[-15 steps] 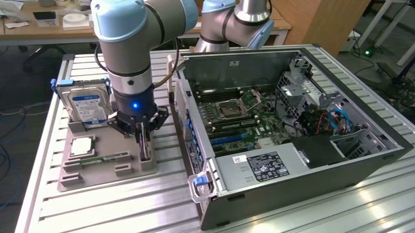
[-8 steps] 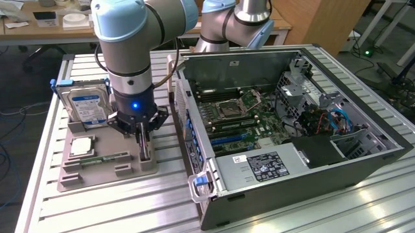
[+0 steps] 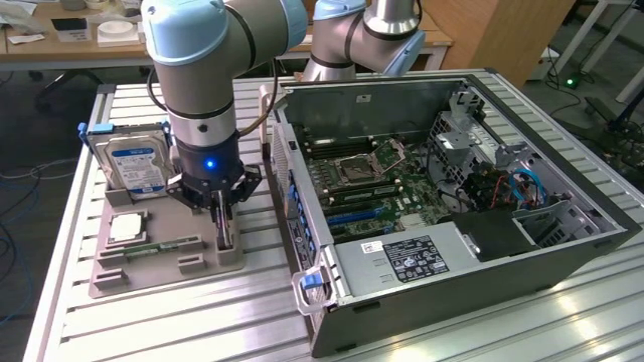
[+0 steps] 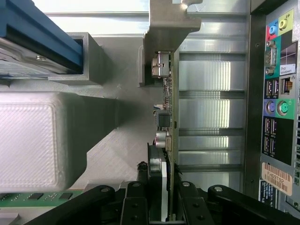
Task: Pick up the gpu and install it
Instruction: 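Pick up the gpu and move the gpu toward the slot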
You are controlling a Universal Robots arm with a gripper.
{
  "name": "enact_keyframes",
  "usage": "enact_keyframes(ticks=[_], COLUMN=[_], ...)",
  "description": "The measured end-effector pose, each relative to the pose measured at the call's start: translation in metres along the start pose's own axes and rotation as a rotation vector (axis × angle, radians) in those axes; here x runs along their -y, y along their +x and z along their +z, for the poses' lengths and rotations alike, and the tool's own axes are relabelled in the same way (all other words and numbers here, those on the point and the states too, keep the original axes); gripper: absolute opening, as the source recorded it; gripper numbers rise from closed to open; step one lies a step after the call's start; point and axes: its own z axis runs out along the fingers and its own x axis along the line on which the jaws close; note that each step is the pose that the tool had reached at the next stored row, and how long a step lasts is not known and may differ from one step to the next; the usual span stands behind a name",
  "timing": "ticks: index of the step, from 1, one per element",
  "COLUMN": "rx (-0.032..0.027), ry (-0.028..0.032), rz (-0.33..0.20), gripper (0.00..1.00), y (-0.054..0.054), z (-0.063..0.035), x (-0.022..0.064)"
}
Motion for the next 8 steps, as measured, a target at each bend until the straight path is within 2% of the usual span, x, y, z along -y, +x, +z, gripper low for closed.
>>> enact_keyframes(ticks=[8], rx=[0.0000], ry=[-0.0010], rz=[0.000], gripper=[0.28], y=[0.0000], z=[-0.0053], x=[-0.0001])
